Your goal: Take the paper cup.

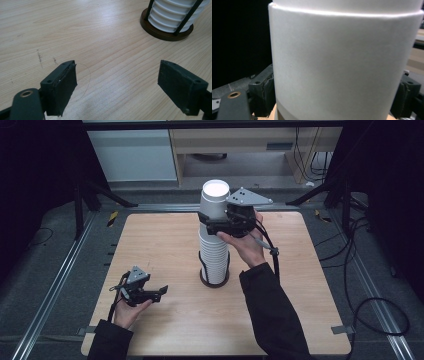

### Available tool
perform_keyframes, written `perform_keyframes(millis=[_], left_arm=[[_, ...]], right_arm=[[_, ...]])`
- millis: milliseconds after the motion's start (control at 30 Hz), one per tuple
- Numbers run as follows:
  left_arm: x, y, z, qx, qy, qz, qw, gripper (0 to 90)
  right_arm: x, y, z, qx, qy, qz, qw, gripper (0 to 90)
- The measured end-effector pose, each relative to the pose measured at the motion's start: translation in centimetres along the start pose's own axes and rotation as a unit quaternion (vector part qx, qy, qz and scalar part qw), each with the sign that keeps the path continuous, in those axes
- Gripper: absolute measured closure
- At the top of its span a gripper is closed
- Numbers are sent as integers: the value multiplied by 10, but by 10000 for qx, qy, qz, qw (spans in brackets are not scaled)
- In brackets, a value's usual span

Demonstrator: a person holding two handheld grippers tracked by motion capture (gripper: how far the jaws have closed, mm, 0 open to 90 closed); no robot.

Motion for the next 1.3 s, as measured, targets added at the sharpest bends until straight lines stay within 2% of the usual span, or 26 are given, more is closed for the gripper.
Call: perform_keyframes(millis=[433,633,933,1100,1300], left_arm=[[0,1,-1,0,37,36,10000,152],[1,3,-2,-5,26,21,10000,152],[2,5,-2,-35,63,54,10000,152],[3,6,0,-74,56,56,9999,152],[7,8,3,-159,-34,44,9999,151]], right_arm=[[33,23,5,-100,185,289,9994,144],[37,39,13,-195,232,325,9990,145],[17,70,27,-271,247,178,9992,145],[-4,83,34,-298,181,38,9994,145],[-34,93,38,-175,144,-238,9995,145]])
Point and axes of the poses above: each handheld gripper's, and its own axes: y roughly backward along the jaws, x roughly out of its top, z roughly to its right, the point moved 1 cm from there along -y, roughly forward along the jaws, and after that the axes turned 4 degrees about y, right-handed, at the moved point
